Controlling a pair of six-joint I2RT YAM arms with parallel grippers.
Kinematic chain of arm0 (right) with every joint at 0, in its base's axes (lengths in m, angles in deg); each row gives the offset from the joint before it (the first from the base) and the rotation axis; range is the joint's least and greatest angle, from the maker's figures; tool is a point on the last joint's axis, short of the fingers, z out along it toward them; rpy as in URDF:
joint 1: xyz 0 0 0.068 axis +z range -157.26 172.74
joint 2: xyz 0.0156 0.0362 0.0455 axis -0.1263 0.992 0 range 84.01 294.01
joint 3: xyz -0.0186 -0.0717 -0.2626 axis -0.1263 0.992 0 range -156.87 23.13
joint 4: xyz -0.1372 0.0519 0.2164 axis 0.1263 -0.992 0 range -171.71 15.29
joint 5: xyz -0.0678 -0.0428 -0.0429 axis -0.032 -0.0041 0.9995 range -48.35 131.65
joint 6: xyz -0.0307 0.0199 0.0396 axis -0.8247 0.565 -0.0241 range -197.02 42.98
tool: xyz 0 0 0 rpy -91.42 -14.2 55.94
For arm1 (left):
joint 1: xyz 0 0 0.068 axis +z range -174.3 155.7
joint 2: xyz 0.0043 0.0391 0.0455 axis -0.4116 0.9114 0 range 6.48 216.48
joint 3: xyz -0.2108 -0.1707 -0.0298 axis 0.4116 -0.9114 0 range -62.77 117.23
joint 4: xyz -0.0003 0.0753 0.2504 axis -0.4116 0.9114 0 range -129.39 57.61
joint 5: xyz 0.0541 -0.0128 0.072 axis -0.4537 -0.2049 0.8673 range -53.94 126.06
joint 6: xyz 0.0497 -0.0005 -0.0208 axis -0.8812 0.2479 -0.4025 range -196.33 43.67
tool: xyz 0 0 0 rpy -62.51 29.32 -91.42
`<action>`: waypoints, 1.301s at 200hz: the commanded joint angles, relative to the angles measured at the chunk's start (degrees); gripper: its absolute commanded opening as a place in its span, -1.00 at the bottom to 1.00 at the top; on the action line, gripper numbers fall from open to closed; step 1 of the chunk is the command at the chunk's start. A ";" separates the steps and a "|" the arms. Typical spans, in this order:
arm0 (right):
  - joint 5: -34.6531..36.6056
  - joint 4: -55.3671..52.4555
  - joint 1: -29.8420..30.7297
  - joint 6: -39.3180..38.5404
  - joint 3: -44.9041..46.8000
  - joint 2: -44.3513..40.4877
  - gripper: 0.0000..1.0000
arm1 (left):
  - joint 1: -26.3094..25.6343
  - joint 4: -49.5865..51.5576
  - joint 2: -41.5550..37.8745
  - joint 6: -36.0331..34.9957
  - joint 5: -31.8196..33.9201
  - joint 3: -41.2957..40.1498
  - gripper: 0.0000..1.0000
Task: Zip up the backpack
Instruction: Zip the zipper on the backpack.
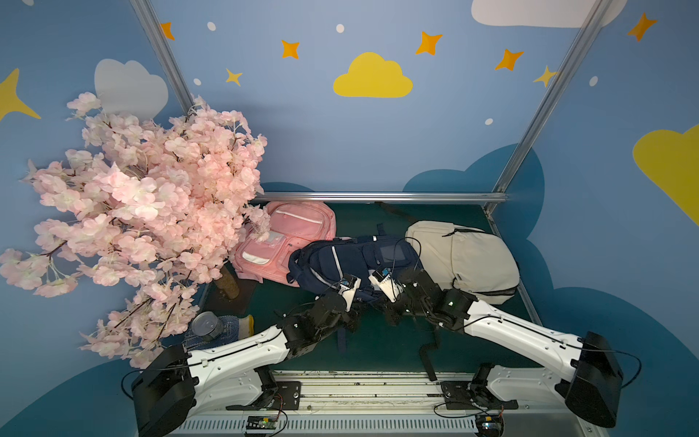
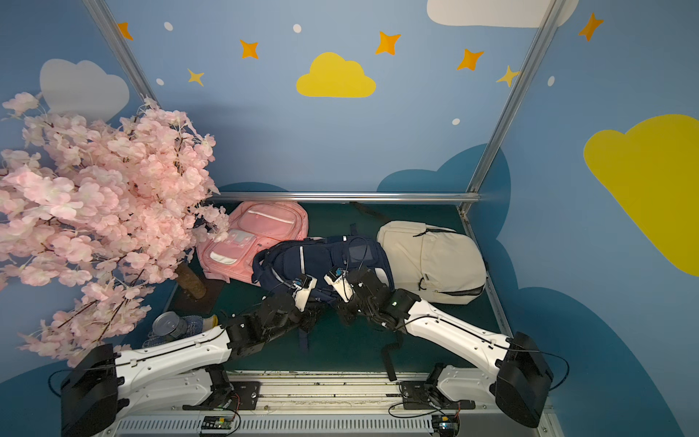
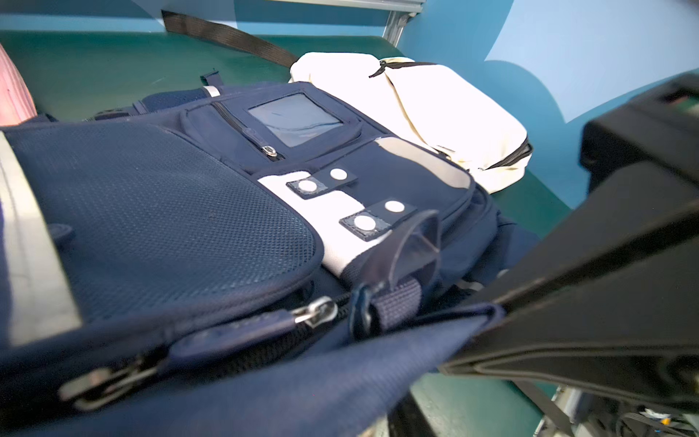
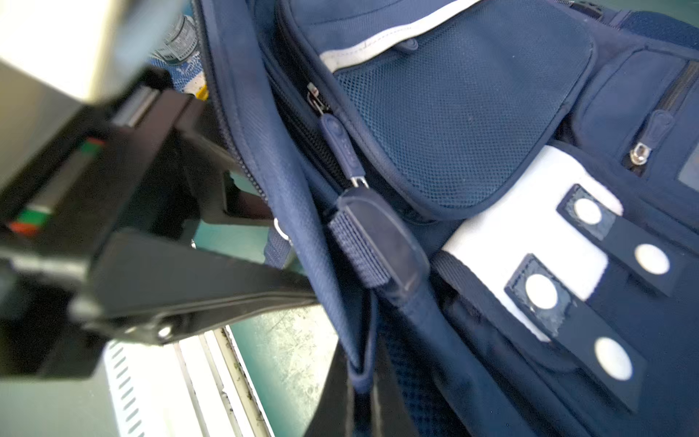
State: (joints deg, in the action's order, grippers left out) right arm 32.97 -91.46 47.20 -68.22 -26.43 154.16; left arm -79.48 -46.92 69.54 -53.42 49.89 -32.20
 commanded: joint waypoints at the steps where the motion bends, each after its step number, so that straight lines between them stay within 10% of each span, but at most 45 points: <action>1: -4.38 5.57 0.30 2.67 -2.09 -0.56 -1.00 | 0.07 -3.83 -0.58 -0.82 3.44 -0.67 -0.42; 144: 1.72 0.50 -2.51 2.70 -2.09 0.06 -1.00 | 0.13 1.39 -9.94 -0.50 7.41 -4.85 -0.90; 260: 28.81 -4.34 -3.13 -5.16 4.91 -8.08 -1.00 | 5.79 15.64 -22.62 3.53 3.68 -5.24 -0.95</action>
State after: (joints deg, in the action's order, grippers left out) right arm 48.66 -94.65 45.45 -73.16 -22.65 149.09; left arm -75.79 -36.16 49.24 -51.89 53.38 -36.97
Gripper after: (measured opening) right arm 0.057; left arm 0.080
